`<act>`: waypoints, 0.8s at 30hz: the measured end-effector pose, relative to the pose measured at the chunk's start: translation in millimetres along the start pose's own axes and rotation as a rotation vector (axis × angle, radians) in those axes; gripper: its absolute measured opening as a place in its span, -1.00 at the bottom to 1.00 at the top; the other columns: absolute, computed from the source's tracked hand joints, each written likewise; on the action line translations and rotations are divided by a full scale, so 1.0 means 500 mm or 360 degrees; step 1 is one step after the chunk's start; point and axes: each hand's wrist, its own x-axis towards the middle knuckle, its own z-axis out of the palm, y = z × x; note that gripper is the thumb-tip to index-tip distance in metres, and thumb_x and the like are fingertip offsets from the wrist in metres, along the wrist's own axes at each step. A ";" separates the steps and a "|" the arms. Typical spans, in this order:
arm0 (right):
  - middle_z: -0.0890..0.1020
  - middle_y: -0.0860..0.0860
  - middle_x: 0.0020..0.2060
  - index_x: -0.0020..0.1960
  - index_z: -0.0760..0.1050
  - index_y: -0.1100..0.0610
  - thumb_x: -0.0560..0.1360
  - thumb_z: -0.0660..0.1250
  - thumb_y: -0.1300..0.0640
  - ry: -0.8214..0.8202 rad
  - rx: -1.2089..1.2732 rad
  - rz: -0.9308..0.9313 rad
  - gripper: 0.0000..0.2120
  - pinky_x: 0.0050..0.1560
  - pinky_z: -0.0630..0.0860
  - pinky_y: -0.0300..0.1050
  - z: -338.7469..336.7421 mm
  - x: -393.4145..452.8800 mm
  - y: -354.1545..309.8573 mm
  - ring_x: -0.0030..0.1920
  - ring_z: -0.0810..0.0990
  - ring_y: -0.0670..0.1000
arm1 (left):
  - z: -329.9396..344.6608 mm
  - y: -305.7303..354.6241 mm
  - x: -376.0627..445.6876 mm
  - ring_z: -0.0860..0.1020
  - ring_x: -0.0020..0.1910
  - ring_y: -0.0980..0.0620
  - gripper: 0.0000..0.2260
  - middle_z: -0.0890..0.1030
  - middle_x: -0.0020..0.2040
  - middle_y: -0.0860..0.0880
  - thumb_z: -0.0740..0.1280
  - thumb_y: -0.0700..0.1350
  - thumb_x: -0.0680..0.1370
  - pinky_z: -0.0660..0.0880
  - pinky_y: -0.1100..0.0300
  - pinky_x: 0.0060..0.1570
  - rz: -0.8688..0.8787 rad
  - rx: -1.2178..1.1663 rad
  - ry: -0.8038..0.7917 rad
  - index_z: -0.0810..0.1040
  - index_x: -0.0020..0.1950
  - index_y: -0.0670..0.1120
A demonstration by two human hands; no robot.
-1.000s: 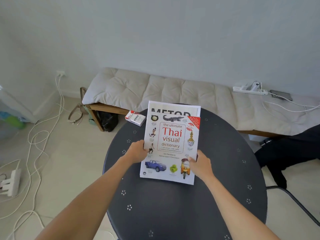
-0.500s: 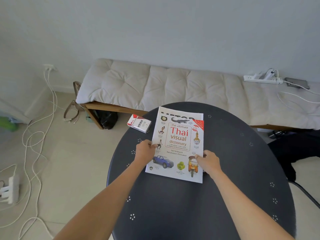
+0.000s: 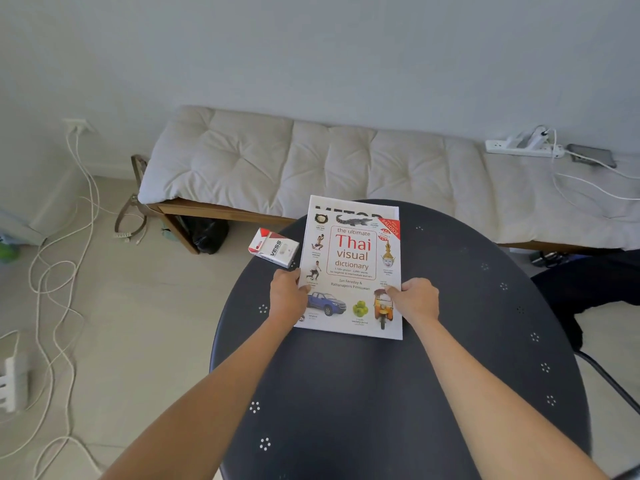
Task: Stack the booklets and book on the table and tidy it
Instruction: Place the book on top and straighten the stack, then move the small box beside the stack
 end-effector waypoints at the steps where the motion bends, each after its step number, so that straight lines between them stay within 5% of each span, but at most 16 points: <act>1: 0.59 -0.06 -0.39 -0.45 0.39 0.09 0.46 0.42 0.03 0.0031 -0.0014 0.0019 -0.62 -0.50 0.25 -0.23 0.002 -0.002 -0.002 -0.47 0.50 -0.09 | 0.000 0.000 0.001 0.49 0.25 -0.09 -0.58 0.44 0.30 -0.12 0.32 -0.16 0.55 0.53 0.13 0.13 -0.0010 -0.0003 -0.0011 0.39 0.41 -0.15; 5: 0.57 -0.05 -0.39 -0.38 0.44 0.14 0.46 0.42 0.02 0.0041 -0.0043 0.0028 -0.67 -0.50 0.26 -0.21 -0.001 -0.008 -0.009 -0.46 0.49 -0.07 | -0.005 0.000 0.000 0.49 0.26 -0.10 -0.59 0.46 0.31 -0.11 0.32 -0.15 0.56 0.53 0.13 0.12 -0.0004 -0.0034 -0.0055 0.41 0.40 -0.13; 9: 0.65 0.07 -0.04 -0.03 0.51 0.20 0.51 0.36 0.03 0.0017 -0.0212 -0.0049 -0.78 -0.41 0.36 -0.19 -0.005 -0.028 -0.029 -0.18 0.62 0.06 | -0.020 -0.020 -0.021 0.47 0.25 -0.05 -0.59 0.41 0.33 -0.08 0.22 -0.08 0.60 0.49 0.20 0.06 0.0175 0.0021 -0.0073 0.34 0.45 -0.10; 14: 0.51 0.14 0.19 0.37 0.34 0.18 0.54 0.29 0.02 0.0155 -0.0620 -0.0495 -0.54 -0.01 0.50 -0.01 0.021 -0.072 -0.078 0.18 0.49 0.12 | -0.044 -0.141 -0.077 0.30 0.44 -0.01 -0.55 0.31 0.47 -0.03 0.12 0.05 0.62 0.28 0.12 0.41 0.0413 0.0416 0.0128 0.26 0.49 -0.07; 19: 0.44 0.08 0.36 0.45 0.30 0.12 0.53 0.32 -0.01 -0.0048 -0.0546 -0.0871 -0.46 0.28 0.43 0.00 0.096 -0.096 -0.164 0.37 0.38 0.09 | -0.054 -0.247 -0.107 -0.06 0.57 0.03 -0.48 -0.09 0.58 0.07 -0.04 0.11 0.64 -0.17 0.16 0.49 0.0532 0.0749 0.0169 -0.05 0.57 0.01; 24: 0.39 0.09 0.40 0.48 0.22 0.13 0.49 0.36 -0.05 -0.0187 -0.0540 -0.1164 -0.35 0.31 0.38 0.01 0.169 -0.101 -0.257 0.41 0.33 0.11 | -0.043 -0.262 -0.109 -0.17 0.54 0.14 -0.49 -0.21 0.52 0.12 -0.09 0.12 0.63 -0.24 0.19 0.47 0.0528 0.0779 0.0233 -0.11 0.56 0.05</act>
